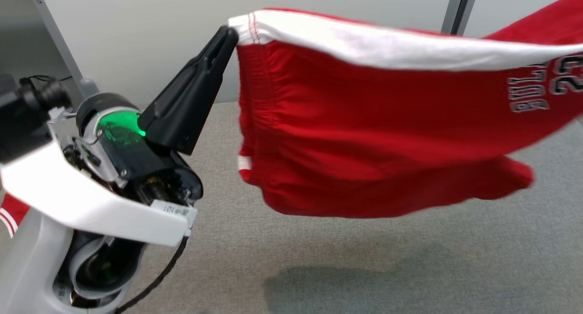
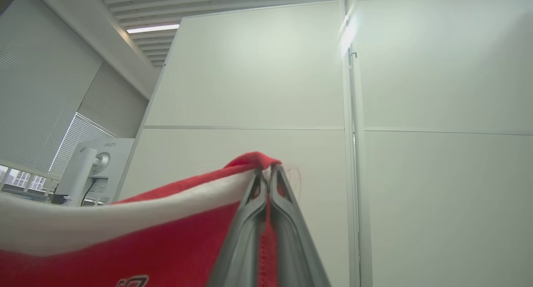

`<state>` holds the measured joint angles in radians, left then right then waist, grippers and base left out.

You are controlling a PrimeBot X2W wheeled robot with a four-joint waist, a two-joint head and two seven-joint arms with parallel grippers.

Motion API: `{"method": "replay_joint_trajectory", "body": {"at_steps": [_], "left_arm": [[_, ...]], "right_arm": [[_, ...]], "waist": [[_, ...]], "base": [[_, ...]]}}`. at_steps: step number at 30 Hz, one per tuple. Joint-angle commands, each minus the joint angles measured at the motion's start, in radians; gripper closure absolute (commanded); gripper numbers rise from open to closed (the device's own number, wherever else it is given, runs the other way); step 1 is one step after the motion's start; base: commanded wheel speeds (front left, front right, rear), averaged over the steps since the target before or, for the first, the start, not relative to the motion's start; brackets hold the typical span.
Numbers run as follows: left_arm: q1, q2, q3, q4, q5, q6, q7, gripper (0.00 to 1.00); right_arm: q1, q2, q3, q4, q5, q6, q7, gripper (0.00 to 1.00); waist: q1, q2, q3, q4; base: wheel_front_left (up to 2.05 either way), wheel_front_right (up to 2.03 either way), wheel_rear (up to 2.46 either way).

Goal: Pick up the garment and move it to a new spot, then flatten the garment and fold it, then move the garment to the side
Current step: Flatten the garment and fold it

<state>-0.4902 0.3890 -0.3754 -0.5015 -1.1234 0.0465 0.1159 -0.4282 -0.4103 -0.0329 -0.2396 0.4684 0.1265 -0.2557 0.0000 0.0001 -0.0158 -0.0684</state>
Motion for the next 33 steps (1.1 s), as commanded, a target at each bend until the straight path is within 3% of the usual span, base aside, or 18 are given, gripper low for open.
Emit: {"method": "replay_joint_trajectory", "body": {"at_steps": [1, 5, 13, 14, 15, 20, 23, 29, 33], "left_arm": [[-0.063, 0.017, 0.040, -0.001, -0.016, 0.007, 0.013, 1.00], [-0.094, -0.001, 0.023, 0.120, -0.048, -0.008, 0.036, 1.00], [-0.304, -0.056, -0.038, 0.624, 0.029, -0.115, 0.004, 1.00], [-0.304, -0.056, -0.038, 0.624, 0.029, -0.115, 0.004, 1.00], [-0.422, -0.085, -0.046, 0.745, 0.076, -0.140, -0.045, 1.00], [-0.654, -0.161, -0.080, 0.939, 0.118, -0.175, -0.182, 1.00], [-0.672, -0.169, -0.136, 0.948, 0.100, -0.176, -0.211, 1.00], [-0.538, -0.085, -0.403, 0.951, 0.066, -0.177, -0.301, 1.00], [-0.467, -0.067, -0.543, 1.028, 0.056, -0.177, -0.352, 1.00]], "right_arm": [[-0.037, -0.012, 0.010, -0.011, -0.012, 0.004, 0.009, 1.00], [-0.110, 0.011, 0.073, 0.114, 0.020, 0.004, 0.034, 1.00], [-0.452, 0.049, 0.346, 0.637, 0.056, 0.004, 0.053, 1.00], [-0.452, 0.049, 0.346, 0.637, 0.056, 0.004, 0.053, 1.00], [-0.589, 0.053, 0.373, 0.748, 0.039, 0.004, 0.021, 1.00], [-0.814, 0.051, 0.379, 0.841, -0.041, 0.004, -0.005, 1.00], [-0.807, 0.048, 0.392, 0.829, -0.059, 0.004, -0.006, 1.00], [-0.602, 0.036, 0.479, 0.852, -0.055, 0.004, -0.006, 1.00], [-0.461, 0.040, 0.484, 0.881, -0.017, 0.004, -0.006, 1.00]], "waist": [[0.0000, -0.0001, 0.002, -0.003], [0.0000, -0.0001, 0.019, -0.010], [0.0000, -0.0001, 0.099, -0.020], [0.0000, -0.0001, 0.099, -0.020], [0.0000, -0.0001, 0.124, -0.021], [0.0000, -0.0001, 0.183, -0.009], [0.0000, -0.0001, 0.204, -0.011], [0.0000, -0.0001, 0.271, -0.019], [0.0000, -0.0001, 0.319, -0.018]], "base": [[0.00, 0.00, 0.00], [0.00, 0.00, 0.00], [0.00, 0.00, 0.00], [0.00, 0.00, 0.00], [0.00, 0.00, 0.00], [0.00, 0.00, 0.00], [0.00, 0.00, 0.00], [0.00, 0.00, 0.00], [0.00, 0.00, 0.00]]}}
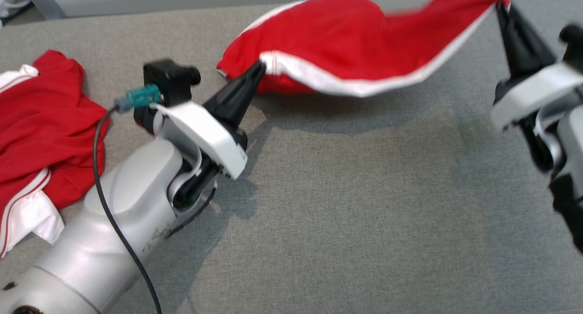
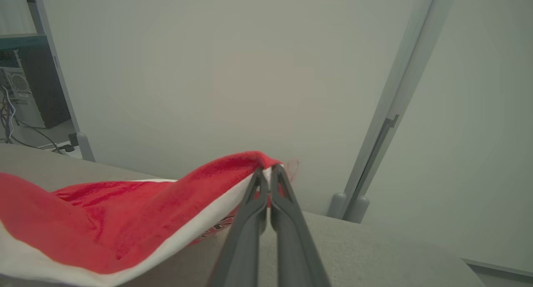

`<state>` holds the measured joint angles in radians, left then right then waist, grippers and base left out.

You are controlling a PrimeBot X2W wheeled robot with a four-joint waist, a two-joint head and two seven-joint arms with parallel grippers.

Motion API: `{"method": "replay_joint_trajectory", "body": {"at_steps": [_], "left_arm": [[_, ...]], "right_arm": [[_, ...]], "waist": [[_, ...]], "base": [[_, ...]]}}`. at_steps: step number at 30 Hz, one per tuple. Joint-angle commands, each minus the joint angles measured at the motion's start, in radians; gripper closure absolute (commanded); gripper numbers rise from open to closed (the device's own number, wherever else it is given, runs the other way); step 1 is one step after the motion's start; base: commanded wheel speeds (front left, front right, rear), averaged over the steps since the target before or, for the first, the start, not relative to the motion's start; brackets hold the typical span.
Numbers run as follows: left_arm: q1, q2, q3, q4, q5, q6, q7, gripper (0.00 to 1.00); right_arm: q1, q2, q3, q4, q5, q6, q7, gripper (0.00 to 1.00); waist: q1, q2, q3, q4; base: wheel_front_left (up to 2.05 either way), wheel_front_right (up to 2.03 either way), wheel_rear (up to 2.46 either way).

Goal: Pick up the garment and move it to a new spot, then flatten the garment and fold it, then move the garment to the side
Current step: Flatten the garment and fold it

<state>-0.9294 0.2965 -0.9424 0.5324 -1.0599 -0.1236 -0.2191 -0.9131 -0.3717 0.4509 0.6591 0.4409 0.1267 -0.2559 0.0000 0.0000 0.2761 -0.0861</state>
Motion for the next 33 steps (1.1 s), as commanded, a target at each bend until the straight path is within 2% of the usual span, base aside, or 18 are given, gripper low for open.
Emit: {"method": "replay_joint_trajectory", "body": {"at_steps": [1, 5, 7, 17, 28, 33], "left_arm": [[-0.014, 0.022, 0.005, 0.016, -0.011, -0.007, -0.027, 1.00], [0.037, 0.014, -0.034, 0.068, -0.005, -0.007, -0.041, 1.00], [0.065, 0.019, -0.014, 0.057, 0.026, -0.007, -0.042, 1.00], [0.310, 0.072, 0.065, -0.087, 0.311, -0.007, -0.043, 1.00], [0.470, 0.081, 0.138, -0.170, 0.392, -0.007, -0.043, 1.00], [0.520, 0.110, 0.171, -0.221, 0.410, -0.006, -0.043, 1.00]], "right_arm": [[0.056, 0.004, 0.000, -0.010, 0.017, 0.004, -0.006, 1.00], [0.168, 0.010, -0.003, -0.016, 0.034, 0.004, -0.006, 1.00], [0.218, 0.008, -0.015, -0.034, 0.039, 0.004, -0.006, 1.00], [0.528, -0.008, -0.070, -0.130, 0.029, 0.004, -0.006, 1.00], [0.625, -0.018, -0.104, -0.135, 0.038, 0.004, -0.006, 1.00], [0.660, -0.047, -0.096, -0.157, 0.059, 0.004, -0.006, 1.00]], "waist": [[0.0000, 0.0000, 0.033, 0.000], [0.0000, 0.0000, 0.039, 0.001], [0.0000, 0.0000, 0.034, 0.003], [0.0000, 0.0000, -0.025, 0.045], [0.0000, 0.0000, -0.058, 0.049], [0.0000, 0.0000, -0.082, 0.057]], "base": [[0.00, 0.00, 0.00], [0.00, 0.00, 0.00], [0.00, 0.00, 0.00], [0.00, 0.00, 0.00], [0.00, 0.00, 0.00], [0.00, 0.00, 0.00]]}}
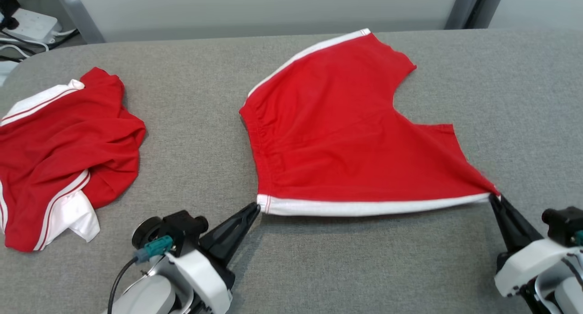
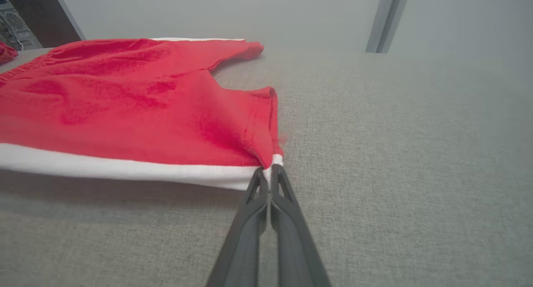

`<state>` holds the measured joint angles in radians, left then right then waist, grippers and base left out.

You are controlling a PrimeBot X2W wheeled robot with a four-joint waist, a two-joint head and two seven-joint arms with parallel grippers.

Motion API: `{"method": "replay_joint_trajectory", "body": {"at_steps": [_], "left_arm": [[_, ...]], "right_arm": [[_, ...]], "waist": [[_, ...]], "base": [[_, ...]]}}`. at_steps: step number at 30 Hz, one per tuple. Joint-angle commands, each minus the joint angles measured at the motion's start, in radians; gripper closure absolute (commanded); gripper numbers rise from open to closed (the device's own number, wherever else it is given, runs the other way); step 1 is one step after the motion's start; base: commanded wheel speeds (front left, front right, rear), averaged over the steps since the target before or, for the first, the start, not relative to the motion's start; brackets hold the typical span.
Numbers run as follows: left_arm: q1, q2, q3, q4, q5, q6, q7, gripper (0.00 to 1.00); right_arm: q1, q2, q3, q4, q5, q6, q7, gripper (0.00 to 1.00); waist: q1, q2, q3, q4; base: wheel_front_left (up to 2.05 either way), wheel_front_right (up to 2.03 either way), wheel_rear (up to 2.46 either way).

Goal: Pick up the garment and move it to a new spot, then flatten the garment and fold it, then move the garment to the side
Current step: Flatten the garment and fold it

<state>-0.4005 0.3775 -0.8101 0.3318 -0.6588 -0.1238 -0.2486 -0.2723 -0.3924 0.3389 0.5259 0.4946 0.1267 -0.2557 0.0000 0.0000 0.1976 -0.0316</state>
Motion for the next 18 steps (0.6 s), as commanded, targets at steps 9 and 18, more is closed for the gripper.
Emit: {"method": "replay_joint_trajectory", "body": {"at_steps": [9, 18], "left_arm": [[0.063, 0.069, 0.008, -0.048, 0.001, 0.019, 0.046, 1.00], [0.082, 0.020, -0.016, 0.021, -0.011, 0.056, 0.081, 1.00]], "right_arm": [[0.093, -0.045, 0.071, -0.041, 0.057, 0.004, 0.037, 1.00], [0.097, -0.022, 0.102, 0.000, 0.052, 0.004, 0.033, 1.00]], "waist": [[0.0000, 0.0000, -0.025, 0.016], [0.0000, 0.0000, -0.042, 0.014]], "base": [[0.00, 0.00, 0.00], [0.00, 0.00, 0.00]]}}
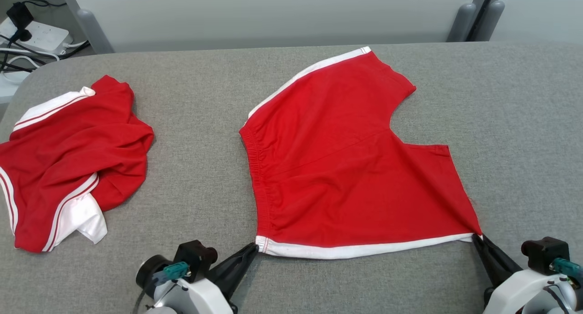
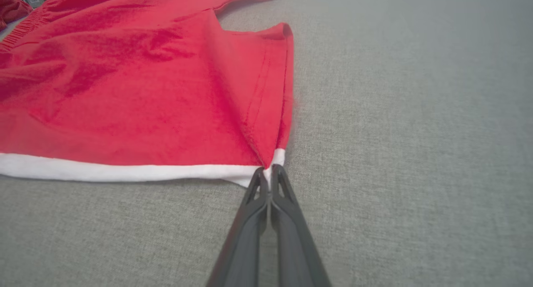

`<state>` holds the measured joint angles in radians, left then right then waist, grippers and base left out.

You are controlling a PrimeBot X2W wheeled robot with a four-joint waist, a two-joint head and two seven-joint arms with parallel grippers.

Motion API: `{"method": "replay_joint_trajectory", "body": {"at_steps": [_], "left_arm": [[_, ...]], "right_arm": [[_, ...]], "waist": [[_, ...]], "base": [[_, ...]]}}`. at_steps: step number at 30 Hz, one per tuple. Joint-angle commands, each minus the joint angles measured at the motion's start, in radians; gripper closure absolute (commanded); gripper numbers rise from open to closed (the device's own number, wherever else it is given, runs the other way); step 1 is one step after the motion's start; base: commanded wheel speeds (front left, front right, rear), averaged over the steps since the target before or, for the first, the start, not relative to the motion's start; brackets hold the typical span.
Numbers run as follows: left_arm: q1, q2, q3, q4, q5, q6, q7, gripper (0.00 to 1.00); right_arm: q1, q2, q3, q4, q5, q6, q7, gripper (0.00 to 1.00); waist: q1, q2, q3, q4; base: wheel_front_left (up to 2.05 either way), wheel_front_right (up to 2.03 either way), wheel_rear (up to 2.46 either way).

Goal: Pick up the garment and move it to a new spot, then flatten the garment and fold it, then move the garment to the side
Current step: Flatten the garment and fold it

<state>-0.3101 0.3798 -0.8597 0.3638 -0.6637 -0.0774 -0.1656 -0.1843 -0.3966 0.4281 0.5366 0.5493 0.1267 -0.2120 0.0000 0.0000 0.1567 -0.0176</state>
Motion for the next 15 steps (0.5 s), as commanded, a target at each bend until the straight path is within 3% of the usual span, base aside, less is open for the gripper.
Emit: {"method": "replay_joint_trajectory", "body": {"at_steps": [1, 8, 9, 10, 11, 12, 13, 14, 15], "left_arm": [[-0.009, 0.011, 0.027, 0.002, -0.007, 0.008, 0.005, 1.00], [-0.026, -0.033, 0.000, 0.098, -0.012, -0.002, 0.021, 1.00], [-0.026, -0.038, 0.003, 0.110, -0.020, -0.001, 0.022, 1.00], [-0.025, -0.044, 0.009, 0.121, -0.028, 0.002, 0.020, 0.93], [-0.026, -0.048, 0.011, 0.129, -0.032, 0.003, 0.017, 0.80], [-0.026, -0.052, 0.015, 0.137, -0.039, 0.003, 0.015, 0.69], [-0.026, -0.055, 0.021, 0.143, -0.044, 0.006, 0.010, 0.53], [-0.028, -0.057, 0.024, 0.147, -0.046, 0.010, 0.004, 0.25], [-0.028, -0.057, 0.024, 0.147, -0.046, 0.010, 0.004, 0.25]], "right_arm": [[0.008, -0.014, 0.015, -0.005, -0.003, 0.004, -0.013, 1.00], [0.010, 0.009, 0.028, 0.051, -0.018, 0.004, -0.031, 1.00], [0.010, 0.013, 0.028, 0.058, -0.018, 0.004, -0.033, 0.95], [0.009, 0.016, 0.028, 0.063, -0.018, 0.004, -0.035, 0.67], [0.008, 0.019, 0.026, 0.068, -0.020, 0.004, -0.037, 0.40], [0.007, 0.022, 0.026, 0.071, -0.021, 0.004, -0.039, 0.31], [0.006, 0.024, 0.024, 0.074, -0.023, 0.004, -0.041, 0.10], [0.004, 0.026, 0.019, 0.076, -0.026, 0.004, -0.043, 0.00], [0.004, 0.026, 0.019, 0.076, -0.026, 0.004, -0.043, 0.00]], "waist": [[0.0000, 0.0000, -0.004, 0.000], [0.0000, 0.0000, -0.029, 0.001], [0.0000, 0.0000, -0.032, -0.001], [0.0000, 0.0000, -0.035, -0.003], [0.0000, 0.0000, -0.038, -0.005], [0.0000, 0.0000, -0.040, -0.006], [0.0000, 0.0000, -0.042, -0.008], [0.0000, 0.0000, -0.044, -0.010], [0.0000, 0.0000, -0.044, -0.010]], "base": [[0.00, 0.00, 0.00], [0.00, 0.00, 0.00], [0.00, 0.00, 0.00], [0.00, 0.00, 0.00], [0.00, 0.00, 0.00], [0.00, 0.00, 0.00], [0.00, 0.00, 0.00], [0.00, 0.00, 0.00], [0.00, 0.00, 0.00]]}}
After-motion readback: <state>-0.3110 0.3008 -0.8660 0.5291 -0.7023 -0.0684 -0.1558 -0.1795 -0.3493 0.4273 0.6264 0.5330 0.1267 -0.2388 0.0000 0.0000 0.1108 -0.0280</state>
